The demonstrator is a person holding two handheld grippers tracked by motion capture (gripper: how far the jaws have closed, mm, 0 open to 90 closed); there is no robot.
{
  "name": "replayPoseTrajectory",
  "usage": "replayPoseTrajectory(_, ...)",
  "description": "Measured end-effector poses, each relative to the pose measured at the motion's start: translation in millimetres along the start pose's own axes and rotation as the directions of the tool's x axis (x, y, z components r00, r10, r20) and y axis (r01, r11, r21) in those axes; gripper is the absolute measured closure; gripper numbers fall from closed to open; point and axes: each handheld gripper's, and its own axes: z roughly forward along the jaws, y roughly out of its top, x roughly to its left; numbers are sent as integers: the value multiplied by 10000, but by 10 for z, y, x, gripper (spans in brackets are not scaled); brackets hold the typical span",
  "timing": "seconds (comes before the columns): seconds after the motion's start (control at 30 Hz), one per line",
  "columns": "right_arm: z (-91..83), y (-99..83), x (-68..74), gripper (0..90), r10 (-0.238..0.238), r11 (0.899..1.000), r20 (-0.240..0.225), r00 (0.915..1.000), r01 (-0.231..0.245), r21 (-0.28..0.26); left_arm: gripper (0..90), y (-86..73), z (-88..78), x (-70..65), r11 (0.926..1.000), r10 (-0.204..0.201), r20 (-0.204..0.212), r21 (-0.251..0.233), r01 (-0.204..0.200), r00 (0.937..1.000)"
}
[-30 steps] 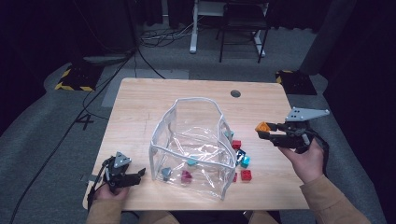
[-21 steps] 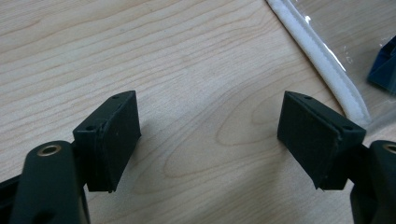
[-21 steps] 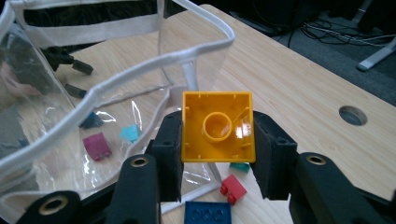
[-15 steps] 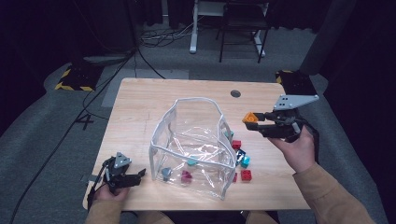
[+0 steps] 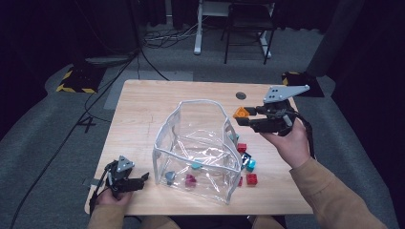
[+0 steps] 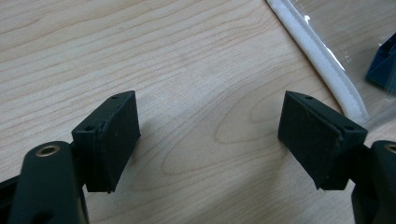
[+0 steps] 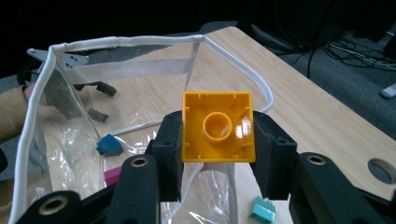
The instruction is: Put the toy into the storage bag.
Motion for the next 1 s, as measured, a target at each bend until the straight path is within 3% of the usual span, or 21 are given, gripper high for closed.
replayPoseTrajectory(0.57,429,218,119,587,-205,9993,-673,9975,226,308,211,-2,4,-2,10000,-14,-28,-48,14,10000)
replayPoseTrajectory(1.0,713,175,206,587,-251,9852,-998,9947,415,1662,211,-3,6,-3,10000,-25,-39,-84,25,10000)
